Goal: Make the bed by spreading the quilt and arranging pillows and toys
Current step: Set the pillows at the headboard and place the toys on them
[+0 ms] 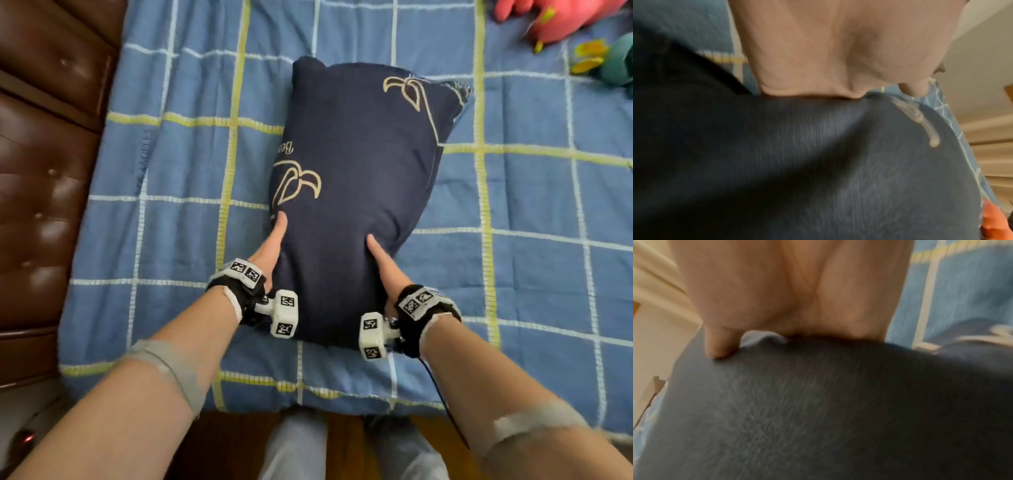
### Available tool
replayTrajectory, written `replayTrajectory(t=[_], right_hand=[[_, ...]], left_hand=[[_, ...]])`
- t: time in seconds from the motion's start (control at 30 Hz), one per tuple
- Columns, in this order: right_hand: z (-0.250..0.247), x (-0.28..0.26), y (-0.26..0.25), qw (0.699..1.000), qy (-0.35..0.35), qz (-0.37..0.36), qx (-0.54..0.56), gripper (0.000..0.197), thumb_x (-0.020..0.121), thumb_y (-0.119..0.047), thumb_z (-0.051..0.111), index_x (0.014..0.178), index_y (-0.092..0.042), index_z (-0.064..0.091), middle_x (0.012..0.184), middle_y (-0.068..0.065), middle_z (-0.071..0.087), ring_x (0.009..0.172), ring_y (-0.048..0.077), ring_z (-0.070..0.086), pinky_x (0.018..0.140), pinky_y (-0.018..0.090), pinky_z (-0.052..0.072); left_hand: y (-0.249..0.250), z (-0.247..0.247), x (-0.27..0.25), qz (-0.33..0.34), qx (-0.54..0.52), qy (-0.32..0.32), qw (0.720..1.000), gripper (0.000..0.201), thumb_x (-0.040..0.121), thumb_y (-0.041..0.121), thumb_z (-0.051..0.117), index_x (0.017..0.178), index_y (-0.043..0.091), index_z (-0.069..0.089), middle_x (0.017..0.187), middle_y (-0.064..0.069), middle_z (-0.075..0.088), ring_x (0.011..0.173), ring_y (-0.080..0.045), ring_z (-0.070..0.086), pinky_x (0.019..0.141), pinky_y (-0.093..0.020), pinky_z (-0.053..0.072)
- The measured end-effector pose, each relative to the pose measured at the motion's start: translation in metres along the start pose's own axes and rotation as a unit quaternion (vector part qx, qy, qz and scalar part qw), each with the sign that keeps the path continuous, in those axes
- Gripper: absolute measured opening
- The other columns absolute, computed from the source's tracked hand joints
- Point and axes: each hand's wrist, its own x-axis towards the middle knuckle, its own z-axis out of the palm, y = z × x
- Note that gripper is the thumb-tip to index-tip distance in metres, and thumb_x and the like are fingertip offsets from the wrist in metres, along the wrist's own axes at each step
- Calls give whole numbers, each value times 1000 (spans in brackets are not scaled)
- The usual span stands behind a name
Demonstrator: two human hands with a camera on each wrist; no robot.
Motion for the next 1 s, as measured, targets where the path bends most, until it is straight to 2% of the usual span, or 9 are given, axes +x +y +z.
replayTrajectory(t=[0.1, 0.27, 0.37, 0.47, 0.57, 0.7, 0.83, 0.93, 1.0], right_hand=[[16, 14, 9, 996, -86, 14, 19, 80, 66, -73, 75, 135, -34, 58, 134, -7, 63, 127, 17, 56, 114, 45, 36], [-10, -38, -43, 994, -54, 96, 27, 68, 81, -70, 60, 130, -24, 61, 125, 2, 67, 117, 21, 61, 109, 42, 41], [-19, -35, -89, 995, 70, 56, -32, 110, 68, -79, 63, 155, -23, 25, 155, -3, 37, 140, 25, 39, 113, 47, 31], [-18, -20, -133, 989, 128, -20, -77, 116, 69, -80, 58, 158, -25, 7, 162, -5, 19, 149, 26, 23, 119, 53, 20], [-19, -8, -167, 985, 138, -44, -89, 108, 75, -76, 57, 157, -29, 6, 163, -5, 17, 149, 28, 21, 118, 57, 18], [-42, 43, -196, 985, 153, -78, -33, 109, 80, -66, 64, 158, -21, 3, 163, 1, 18, 149, 25, 22, 120, 45, 20], [-56, 120, -192, 986, 144, -75, -43, 138, 53, -82, 73, 158, -24, 5, 157, -8, 27, 144, 17, 28, 121, 46, 21], [-45, 173, -174, 992, 88, -41, -75, 126, 51, -86, 71, 153, -27, 28, 148, -13, 46, 135, 13, 45, 118, 43, 30], [-23, 173, -172, 992, 27, -21, -119, 100, 71, -83, 58, 147, -19, 43, 140, -3, 56, 131, 18, 50, 117, 42, 33]], left_hand=[[3, 38, -5, -31, 1, -101, 994, 101, 56, 91, 56, 130, 22, 62, 131, -8, 63, 122, -26, 60, 111, -43, 39], [47, 24, -39, -55, 25, -83, 995, 100, 68, 91, 40, 139, 23, 51, 137, -5, 59, 126, -28, 54, 112, -47, 35], [95, 33, -54, 1, 52, -4, 999, 80, 80, 80, 41, 130, 19, 57, 130, -5, 62, 116, -24, 60, 97, -42, 48], [140, 48, -49, 59, 47, 35, 996, 57, 84, 69, 52, 101, 19, 71, 88, -5, 76, 77, -20, 72, 76, -38, 56], [174, 43, -15, 74, 96, 68, 990, 78, 61, 74, 68, 114, 16, 70, 108, -9, 73, 95, -27, 69, 94, -48, 53], [202, 15, 109, 109, 164, 95, 976, 124, 32, 87, 70, 137, 24, 49, 136, -2, 58, 119, -24, 59, 104, -49, 43], [215, 37, 148, 77, 220, 124, 964, 135, 44, 88, 66, 154, 33, 9, 156, 3, 28, 143, -27, 32, 115, -52, 28], [219, 75, 125, 45, 187, 2, 981, 101, 59, 84, 64, 141, 28, 46, 137, 1, 59, 123, -19, 58, 106, -41, 43], [209, 107, 109, 11, 168, -100, 981, 76, 70, 78, 60, 122, 23, 65, 114, -3, 72, 105, -20, 69, 96, -37, 52]])
